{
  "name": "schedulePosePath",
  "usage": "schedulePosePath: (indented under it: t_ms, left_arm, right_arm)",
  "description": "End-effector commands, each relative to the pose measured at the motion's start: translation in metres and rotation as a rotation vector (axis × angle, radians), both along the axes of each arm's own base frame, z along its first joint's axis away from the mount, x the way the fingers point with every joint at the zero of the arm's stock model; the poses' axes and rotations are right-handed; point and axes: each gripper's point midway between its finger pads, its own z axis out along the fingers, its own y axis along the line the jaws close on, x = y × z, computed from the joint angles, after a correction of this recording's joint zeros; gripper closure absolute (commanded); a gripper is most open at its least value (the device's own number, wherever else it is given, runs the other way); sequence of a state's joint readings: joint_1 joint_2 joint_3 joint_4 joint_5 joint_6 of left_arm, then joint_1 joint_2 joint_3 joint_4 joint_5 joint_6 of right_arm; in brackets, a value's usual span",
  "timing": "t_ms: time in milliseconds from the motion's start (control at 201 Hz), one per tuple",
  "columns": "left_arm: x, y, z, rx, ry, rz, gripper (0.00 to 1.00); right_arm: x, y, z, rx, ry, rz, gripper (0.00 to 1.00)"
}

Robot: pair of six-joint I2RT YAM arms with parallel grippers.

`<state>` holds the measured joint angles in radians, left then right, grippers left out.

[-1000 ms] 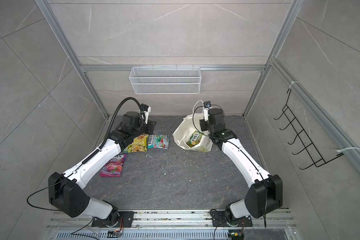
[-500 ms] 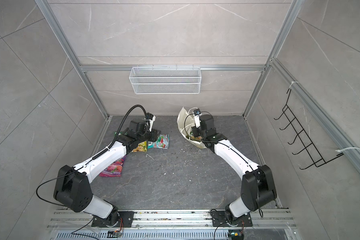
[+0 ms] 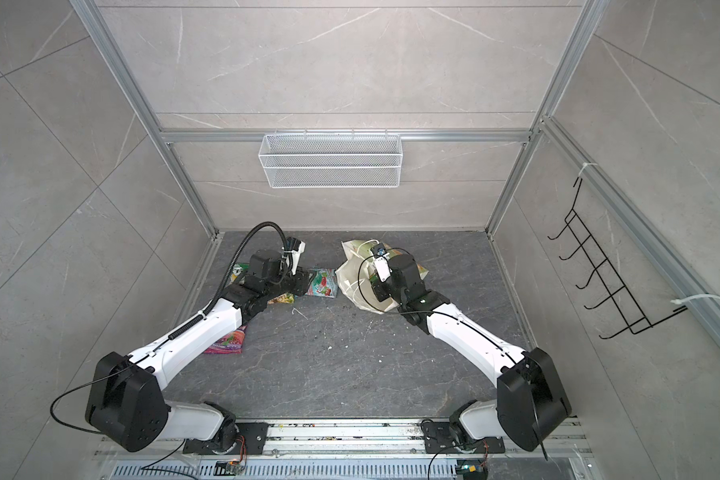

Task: Take the snacks out of the paper bag
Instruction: 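Hold the bag rim open with the left gripper beside the right gripper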

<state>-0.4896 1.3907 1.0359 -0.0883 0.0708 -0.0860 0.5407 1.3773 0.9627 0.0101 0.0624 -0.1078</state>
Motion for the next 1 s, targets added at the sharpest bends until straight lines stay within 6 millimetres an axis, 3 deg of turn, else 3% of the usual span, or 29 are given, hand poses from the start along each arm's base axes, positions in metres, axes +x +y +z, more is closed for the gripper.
schedulePosePath:
  t_ms: [0, 239, 433, 547, 677, 856, 990]
  left_arm:
    - [-0.005, -0.026, 0.031, -0.034, -0.125, -0.128, 0.48]
    - [-0.017, -0.068, 0.050, -0.065, -0.256, -0.321, 0.47]
    - [-0.023, -0.098, 0.046, -0.049, -0.315, -0.444, 0.48]
    - [-0.026, -0.112, 0.036, -0.043, -0.301, -0.492, 0.48]
    - [-0.031, -0.128, 0.039, -0.055, -0.301, -0.523, 0.49]
    - [-0.039, -0.143, 0.042, -0.069, -0.325, -0.540, 0.56]
    - [-0.039, -0.142, 0.044, -0.045, -0.322, -0.496, 0.63]
  right_arm:
    - [-0.017, 0.010, -0.004, 0.004, -0.007, 0.068, 1.00]
    - [-0.022, 0.000, 0.011, -0.014, -0.088, 0.044, 1.00]
    - [-0.023, 0.000, 0.035, 0.030, -0.136, 0.040, 1.00]
    - [-0.021, 0.001, 0.029, 0.015, -0.131, 0.041, 1.00]
    - [-0.021, -0.003, 0.028, 0.023, -0.124, 0.016, 1.00]
    - [-0.017, -0.007, 0.028, 0.042, -0.127, -0.026, 1.00]
    - [-0.014, -0.014, 0.039, 0.062, -0.150, -0.077, 1.00]
